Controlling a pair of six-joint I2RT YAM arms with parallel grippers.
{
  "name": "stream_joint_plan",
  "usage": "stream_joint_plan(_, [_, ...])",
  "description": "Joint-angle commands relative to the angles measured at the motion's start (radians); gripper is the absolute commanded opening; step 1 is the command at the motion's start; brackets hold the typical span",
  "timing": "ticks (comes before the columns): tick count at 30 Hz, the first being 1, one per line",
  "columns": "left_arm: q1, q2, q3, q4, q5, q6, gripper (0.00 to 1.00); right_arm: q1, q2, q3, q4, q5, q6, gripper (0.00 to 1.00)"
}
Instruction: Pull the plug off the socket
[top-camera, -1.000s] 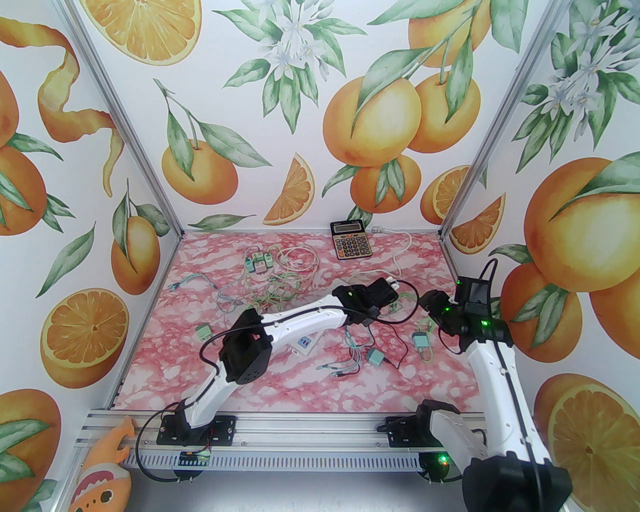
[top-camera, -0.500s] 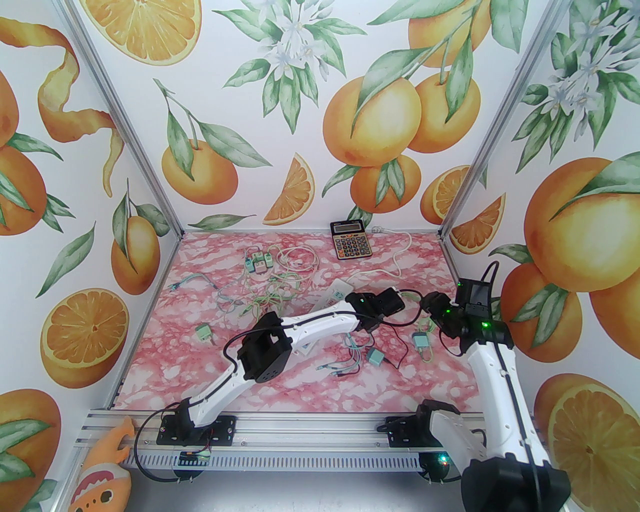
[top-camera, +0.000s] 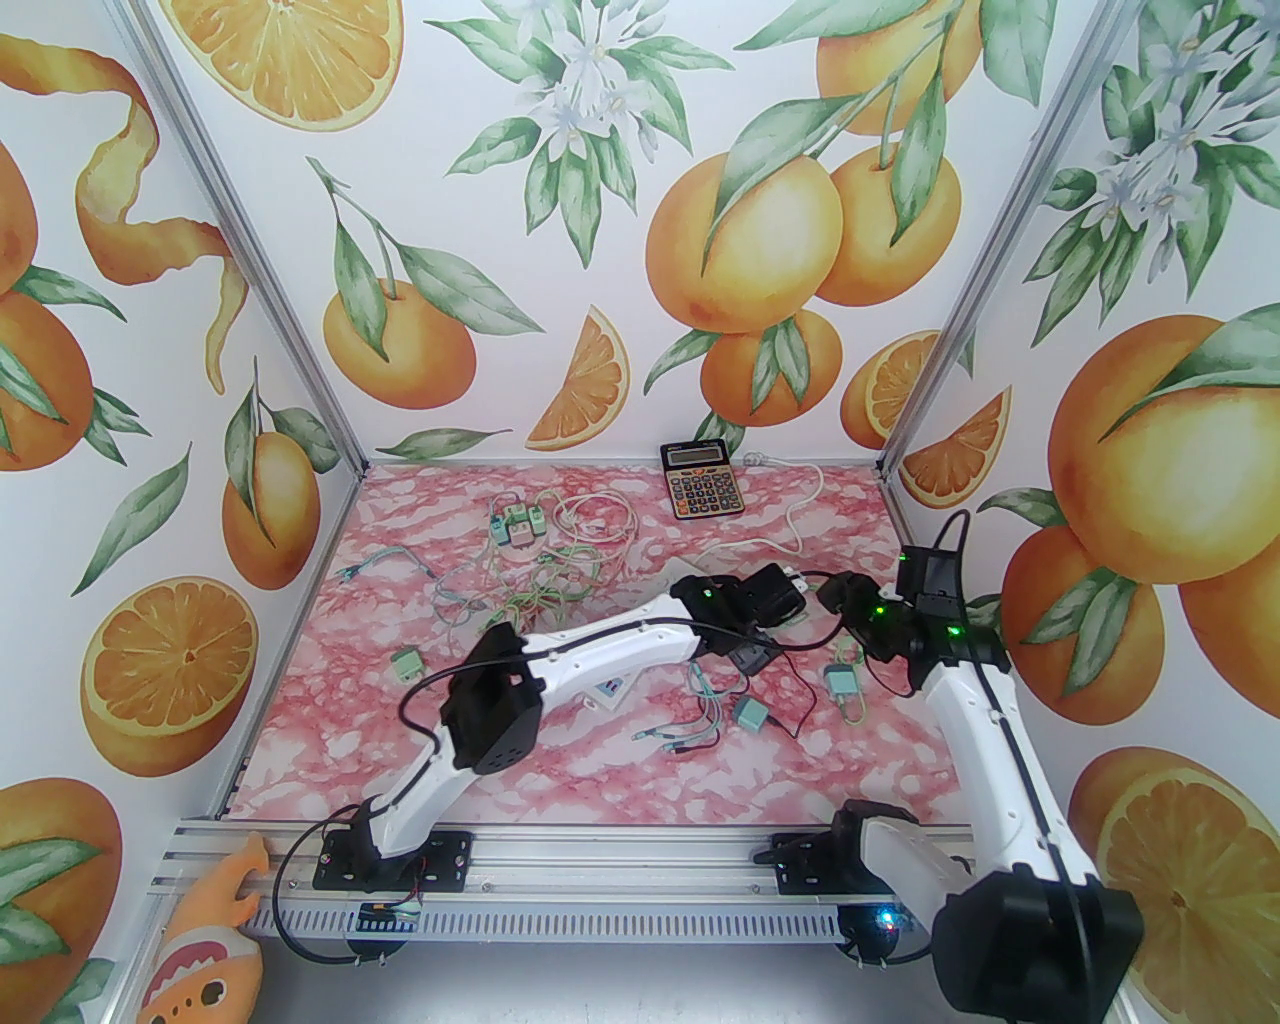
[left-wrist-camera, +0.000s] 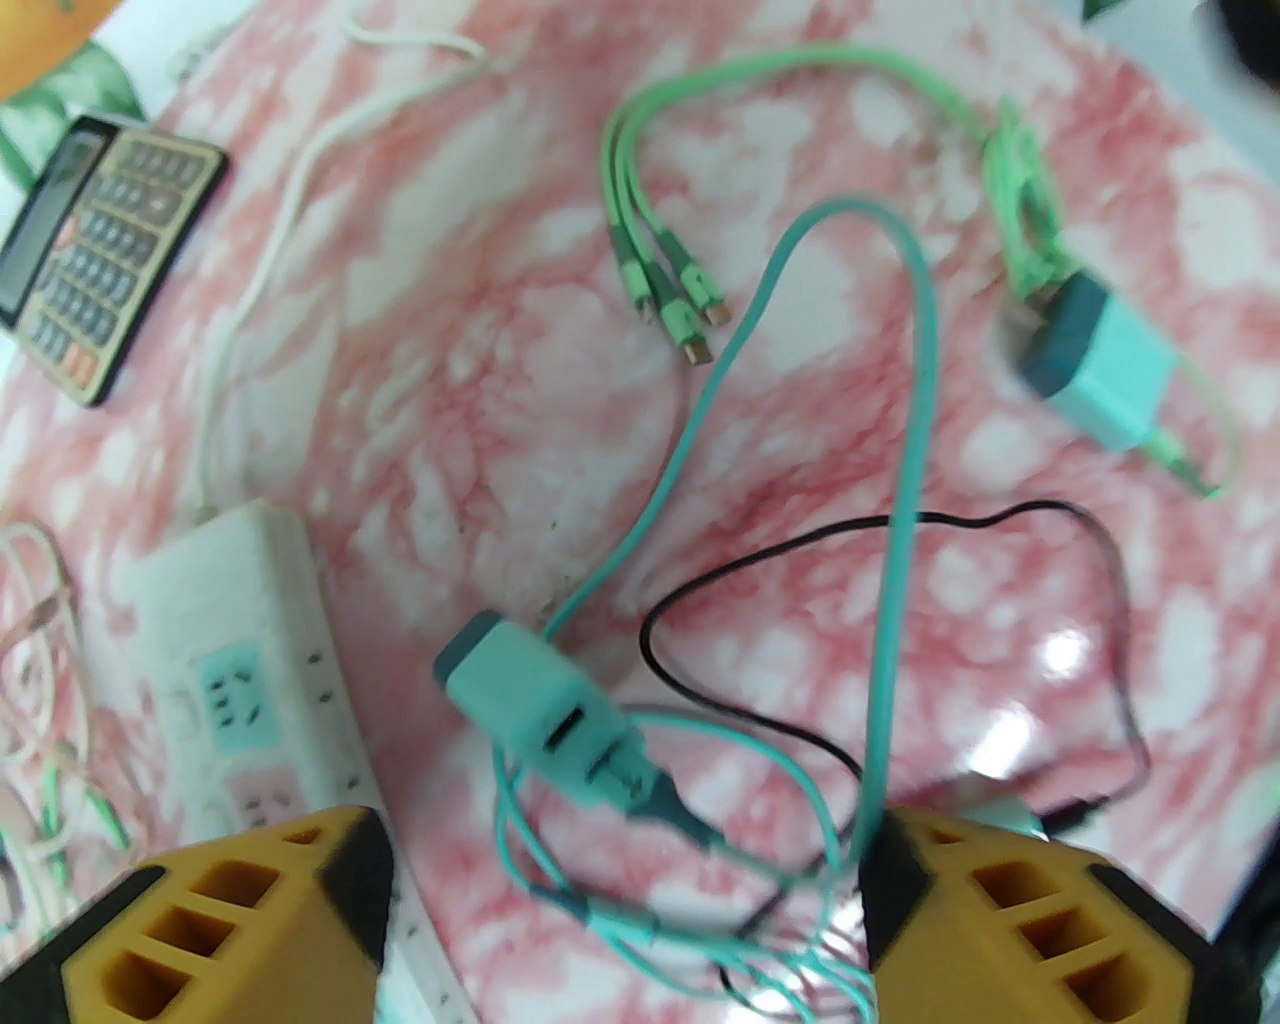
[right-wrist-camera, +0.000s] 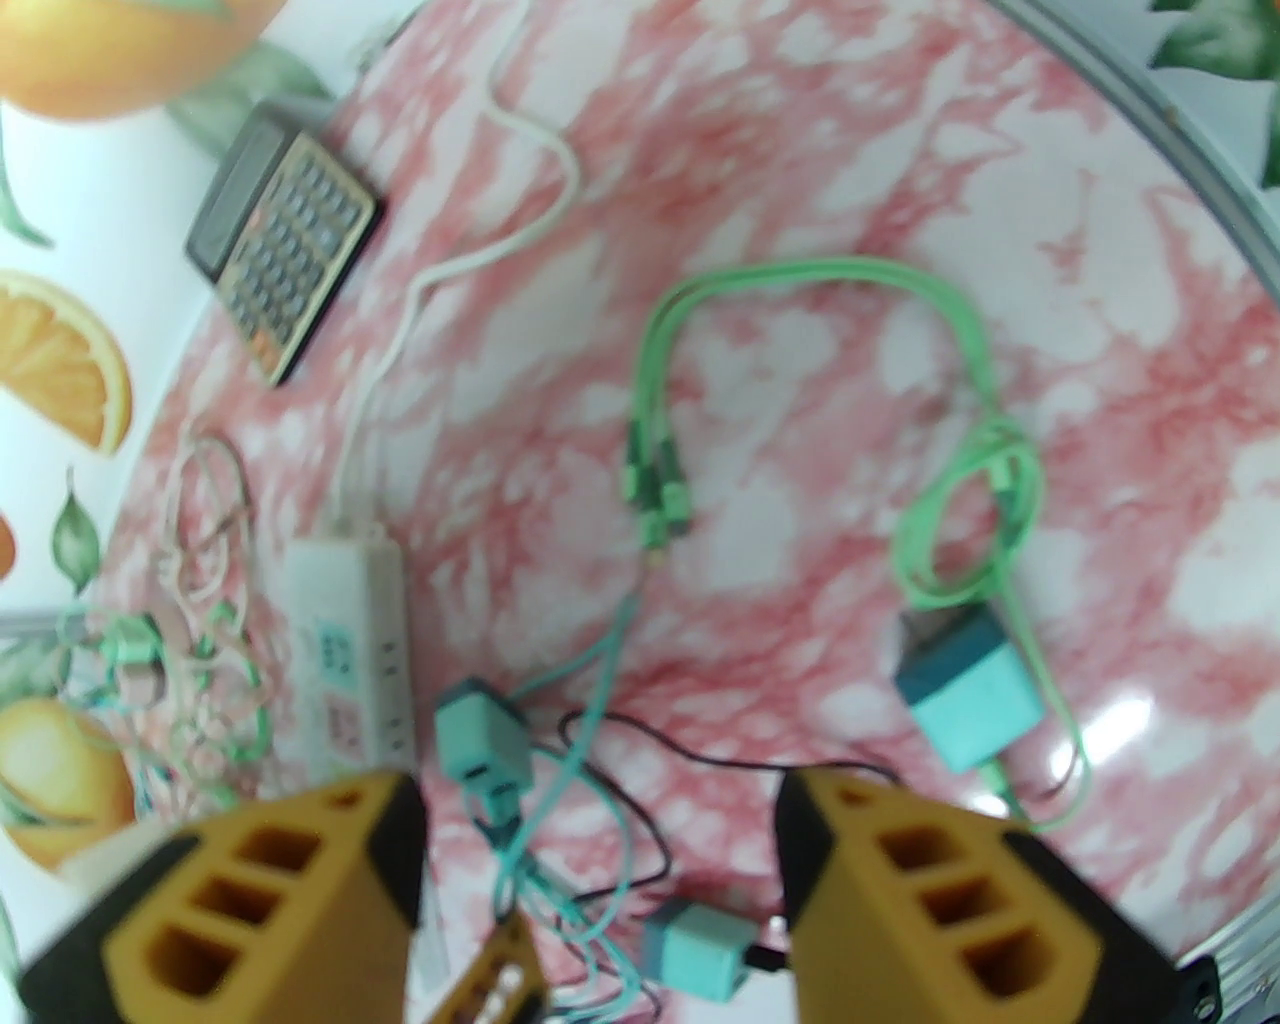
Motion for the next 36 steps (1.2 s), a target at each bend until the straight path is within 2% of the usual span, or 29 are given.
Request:
stream_joint_plan(1, [0.047, -0.131, -0.085, 0.048, 0.011, -0.056, 0.90, 0.062, 0.024, 0.042, 0.043, -0.009, -0.004, 0.65])
stream_joint_plan(4, [0.091, -0.211, -0.171, 0.070, 0.003, -0.082, 0.91, 0.109, 0.047, 0.052, 0.068, -0.009, 0.002, 0.65])
stream_joint_plan(5, [0.109, -0.237, -0.200, 0.076, -0.005, -0.092, 1.00, 0.126, 0.057, 0.054, 0.076, -0.009, 0.005, 0.65])
stream_joint_plan(13, [0.291, -0.433, -0.417, 0.130, -0.008, -0.134, 1.00, 0.288, 0.153, 0.084, 0.138, 0.024, 0.027, 0.71])
stream_joint_plan(15, [0.341, -0.468, -0.447, 0.128, -0.003, -0.133, 1.00, 0.334, 0.185, 0.105, 0.159, 0.034, 0.032, 0.78])
stream_joint_plan(16, [0.363, -0.481, -0.456, 0.125, 0.001, -0.132, 1.00, 0.354, 0.201, 0.116, 0.165, 0.039, 0.034, 0.98])
stream_joint_plan(17, [0.390, -0.495, -0.465, 0.118, -0.002, -0.134, 1.00, 0.375, 0.220, 0.132, 0.168, 0.046, 0.033, 1.00])
stream_joint_plan(27, [0.658, -0.546, -0.542, 0.137, 0.094, -0.144, 1.00, 0.555, 0.419, 0.329, 0.146, 0.114, 0.019, 1.00])
stream_joint_plan(33, [0.825, -0.476, -0.513, 0.141, 0.146, -0.141, 0.88, 0.625, 0.498, 0.407, 0.137, 0.132, 0.022, 1.00])
stream_joint_plan(36, [0.896, -0.417, -0.472, 0.151, 0.188, -0.142, 0.85, 0.658, 0.526, 0.433, 0.127, 0.139, 0.022, 1.00])
